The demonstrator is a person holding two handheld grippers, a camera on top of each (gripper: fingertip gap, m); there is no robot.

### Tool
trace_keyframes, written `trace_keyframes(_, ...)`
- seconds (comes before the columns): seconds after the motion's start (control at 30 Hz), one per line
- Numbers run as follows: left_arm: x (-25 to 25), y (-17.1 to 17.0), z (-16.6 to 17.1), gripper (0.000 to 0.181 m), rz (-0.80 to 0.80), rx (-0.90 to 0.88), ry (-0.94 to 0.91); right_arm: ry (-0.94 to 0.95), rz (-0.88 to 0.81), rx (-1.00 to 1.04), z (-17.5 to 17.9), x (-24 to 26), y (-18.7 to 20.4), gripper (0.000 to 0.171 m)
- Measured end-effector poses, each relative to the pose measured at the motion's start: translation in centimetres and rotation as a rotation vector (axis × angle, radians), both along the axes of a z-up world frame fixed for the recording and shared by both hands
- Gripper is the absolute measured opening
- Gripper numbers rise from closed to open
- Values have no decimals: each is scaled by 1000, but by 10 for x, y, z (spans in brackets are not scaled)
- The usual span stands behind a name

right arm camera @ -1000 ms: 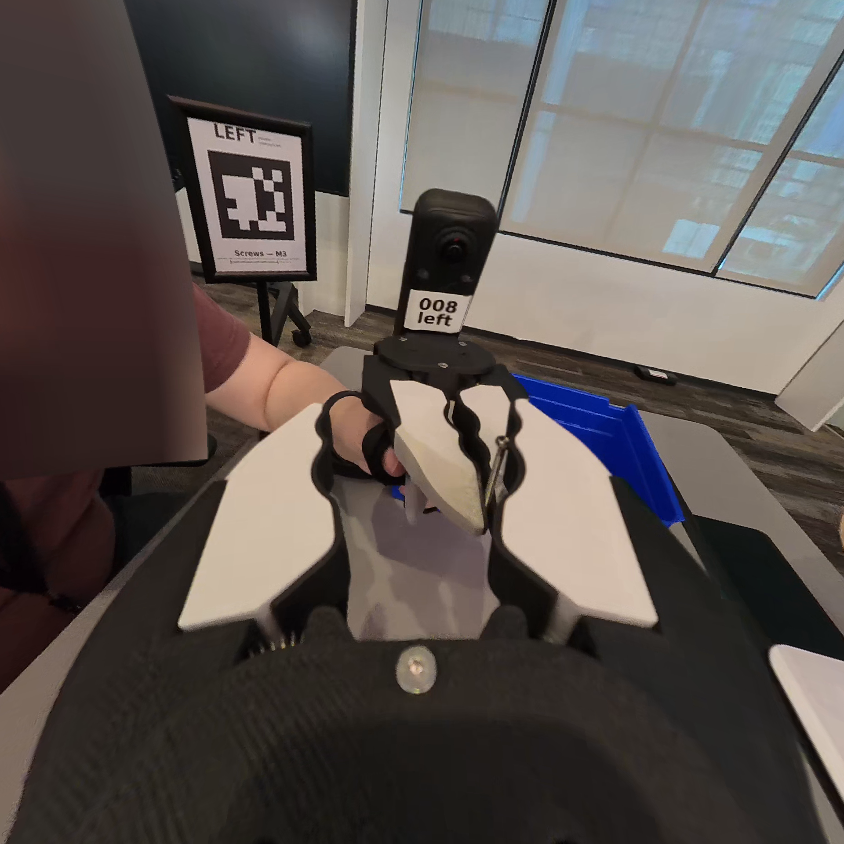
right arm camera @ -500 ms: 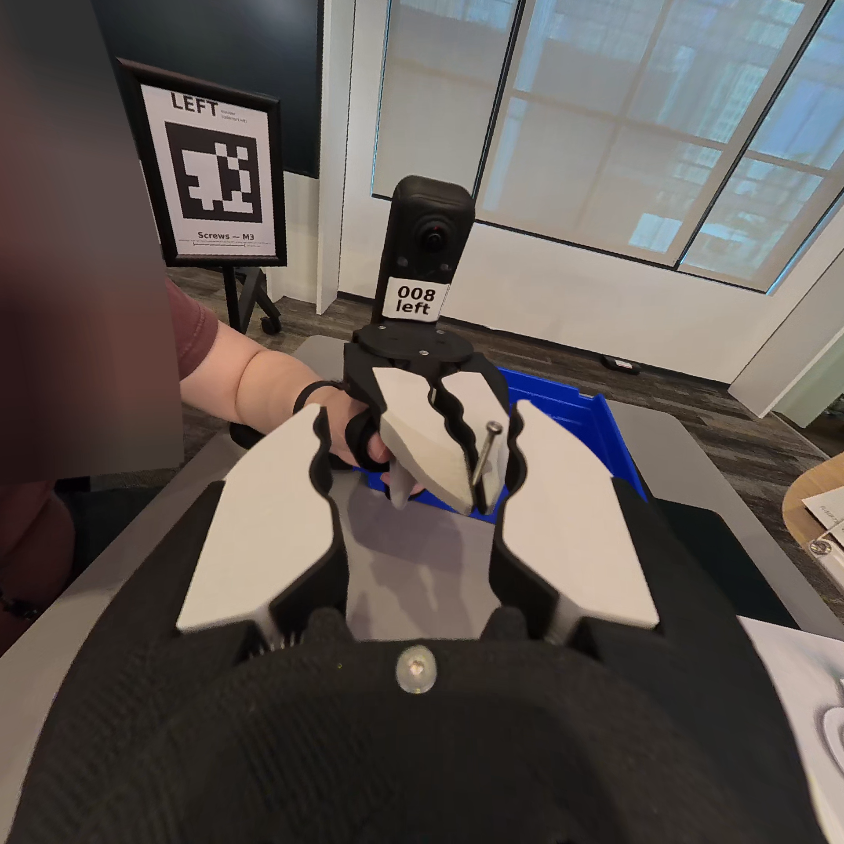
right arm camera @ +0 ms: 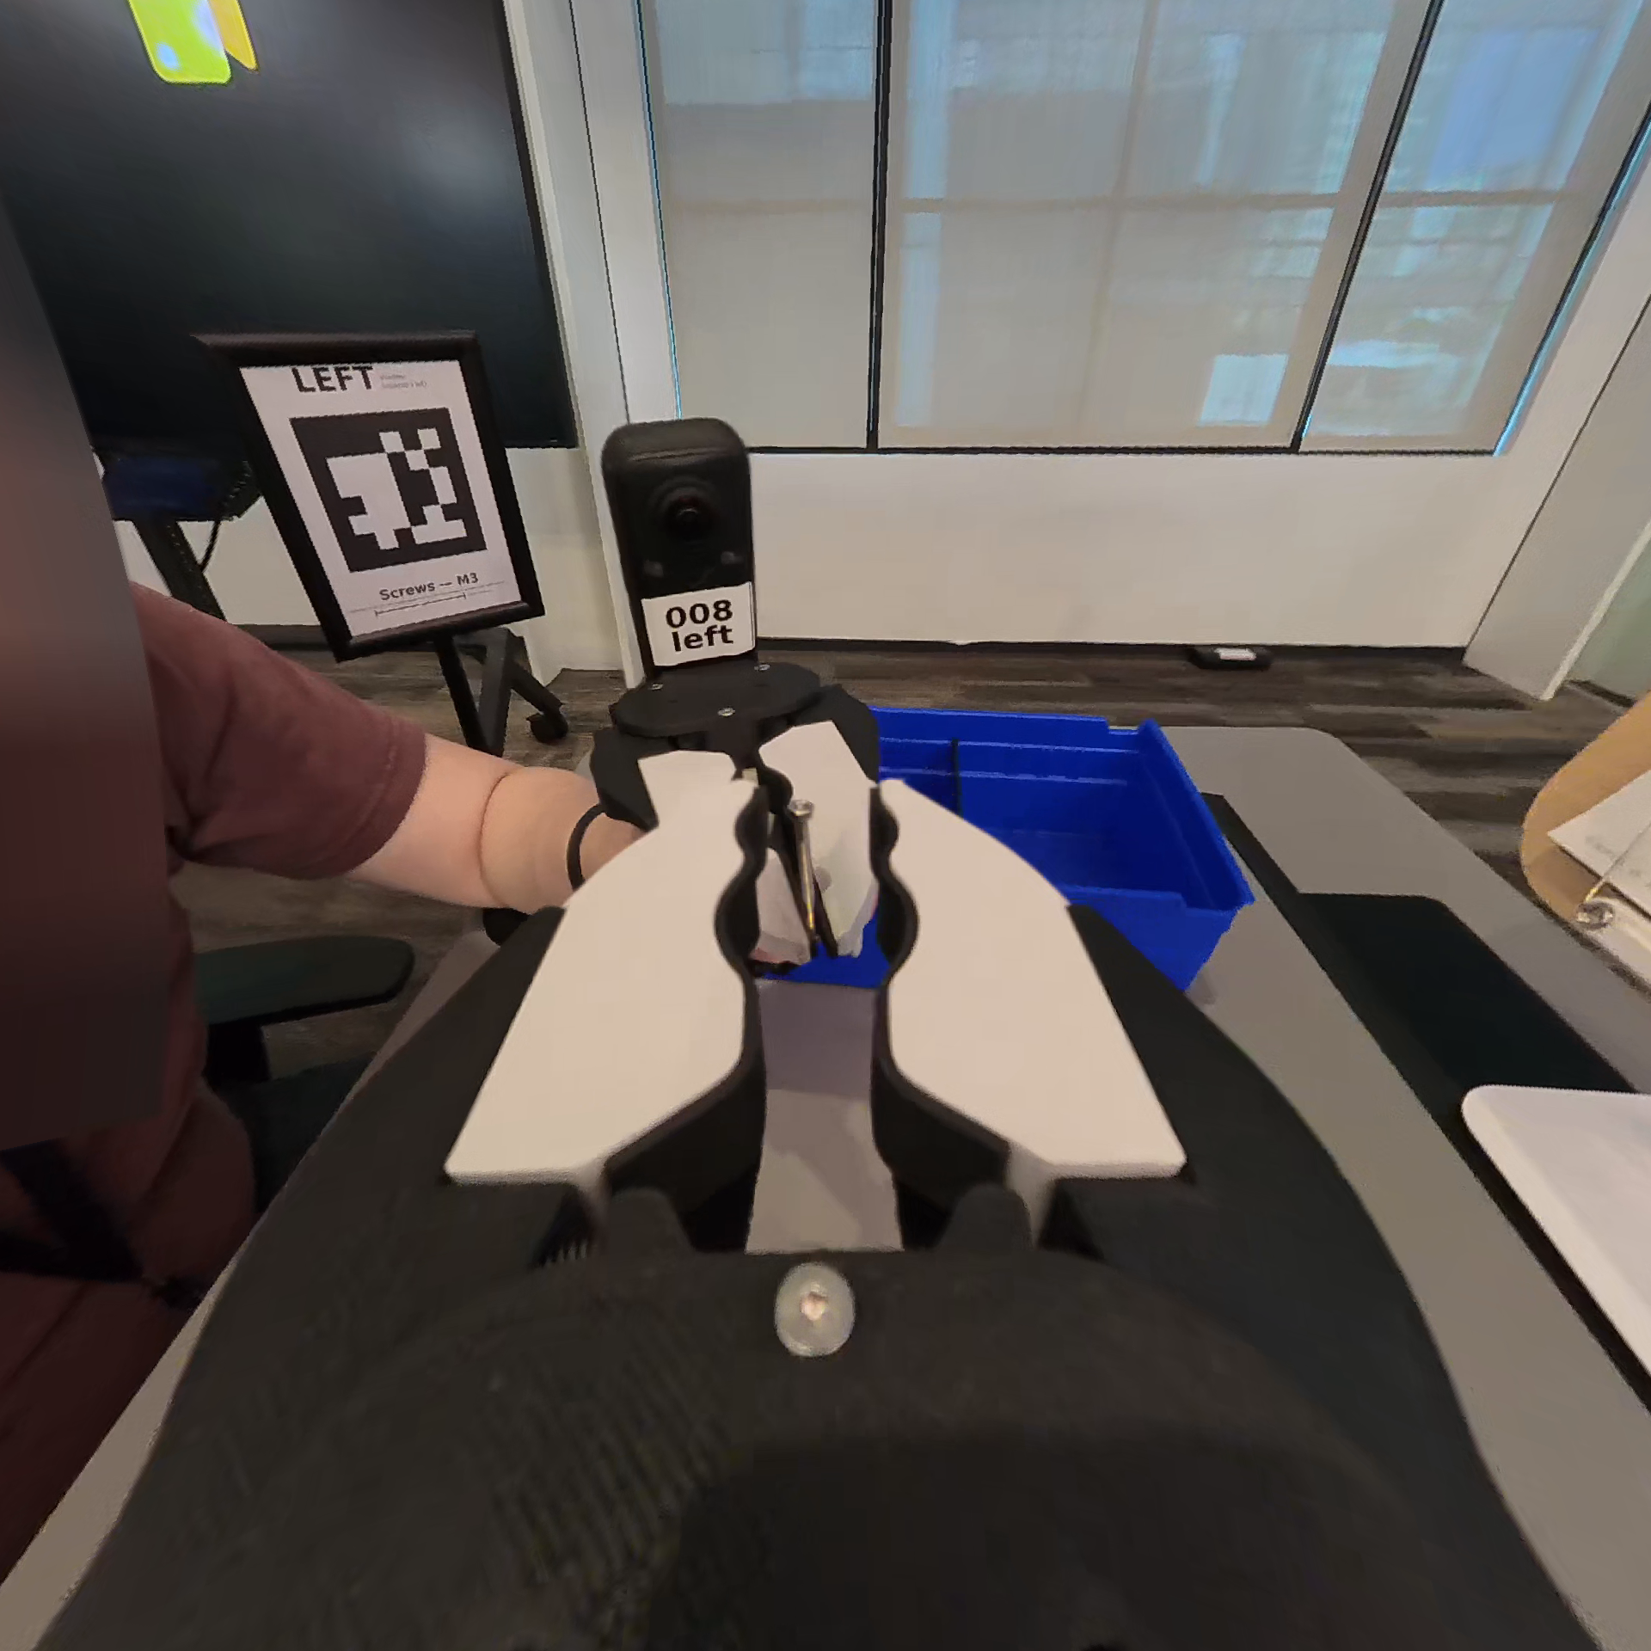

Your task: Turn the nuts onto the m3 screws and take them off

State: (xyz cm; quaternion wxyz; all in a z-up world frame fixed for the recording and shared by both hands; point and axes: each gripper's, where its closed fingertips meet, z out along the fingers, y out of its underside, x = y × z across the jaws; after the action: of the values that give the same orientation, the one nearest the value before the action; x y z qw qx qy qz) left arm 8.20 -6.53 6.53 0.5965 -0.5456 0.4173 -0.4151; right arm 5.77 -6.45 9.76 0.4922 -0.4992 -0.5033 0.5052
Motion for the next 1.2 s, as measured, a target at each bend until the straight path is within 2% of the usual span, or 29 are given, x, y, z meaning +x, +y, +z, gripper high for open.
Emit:
trace_keyframes(0.2,-1,1,-1,2,6,-5,3,1,42,-50,-1,3,-1,9)
trace_keyframes(0.6,2,-1,-3,2,-7,-11,14,-27,65,-18,-6,1,-6,9)
trace_keyframes(0.93,4,-3,-3,2,-23,-20,5,21,60,54,0,1,-9,30)
trace_keyframes(1.13,8,-11,-2,2,-66,-12,-8,36,90,89,-3,-11,-20,54)
trace_keyframes(1.2,8,-10,-1,2,-61,-12,-8,18,102,108,-6,-15,-24,57)
